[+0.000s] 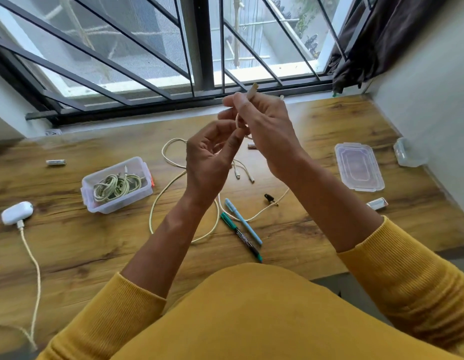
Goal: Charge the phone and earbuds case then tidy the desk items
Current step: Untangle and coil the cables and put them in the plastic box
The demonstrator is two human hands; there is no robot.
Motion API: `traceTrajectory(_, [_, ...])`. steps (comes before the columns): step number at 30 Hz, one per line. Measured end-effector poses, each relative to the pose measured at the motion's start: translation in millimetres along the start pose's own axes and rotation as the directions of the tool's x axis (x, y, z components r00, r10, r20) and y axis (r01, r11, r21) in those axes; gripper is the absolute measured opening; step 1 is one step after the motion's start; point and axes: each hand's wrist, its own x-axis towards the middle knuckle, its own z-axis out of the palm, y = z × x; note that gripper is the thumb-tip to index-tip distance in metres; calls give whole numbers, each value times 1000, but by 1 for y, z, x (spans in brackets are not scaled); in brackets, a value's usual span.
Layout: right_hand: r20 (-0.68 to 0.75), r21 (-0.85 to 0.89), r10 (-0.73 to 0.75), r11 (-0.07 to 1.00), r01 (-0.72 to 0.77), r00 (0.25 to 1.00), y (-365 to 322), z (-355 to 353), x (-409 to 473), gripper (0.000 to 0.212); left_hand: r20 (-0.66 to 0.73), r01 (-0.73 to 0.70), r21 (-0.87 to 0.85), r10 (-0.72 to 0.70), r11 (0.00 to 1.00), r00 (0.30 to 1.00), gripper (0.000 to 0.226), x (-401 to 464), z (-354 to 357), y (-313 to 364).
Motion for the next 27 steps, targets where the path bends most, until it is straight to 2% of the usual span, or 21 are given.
traceTrajectory(5, [92, 204, 81, 974, -98, 992, -11, 5, -5, 40, 95, -83, 265, 59, 961, 994, 12, -2, -9, -3])
traceTrajectory(9, [138, 237, 53, 968, -85, 989, -14, 2, -1, 42, 196, -180, 439, 101, 881, 975, 11, 3, -20, -14])
traceTrajectory(12, [199, 345, 6, 935, -76, 980, -18, -3, 2, 40, 259, -209, 489, 88, 847, 962, 17, 7, -30, -23])
traceTrajectory(16, [292, 338, -41, 939, -63, 955, -22, -8, 0, 42, 303, -188, 509, 30, 840, 953, 21, 20, -41, -24])
traceTrajectory(19, [391, 287, -19, 952, -103, 920, -19, -9, -4, 47, 306, -237, 583, 61, 777, 950, 22, 33, -47, -21])
traceTrajectory(22, [486, 231, -1, 965, -127, 874, -13, -13, -8, 48, 252, -239, 713, 77, 659, 965, 28, 47, -52, -21])
traceTrajectory(24, [584, 201, -8, 970, -135, 812, -8, -18, -8, 46, 232, -244, 762, 98, 601, 968, 28, 57, -55, -22])
traceTrajectory(27, [724, 116, 14, 983, -142, 690, -1, -25, -8, 43, 217, -249, 773, 125, 584, 968, 35, 70, -58, -18])
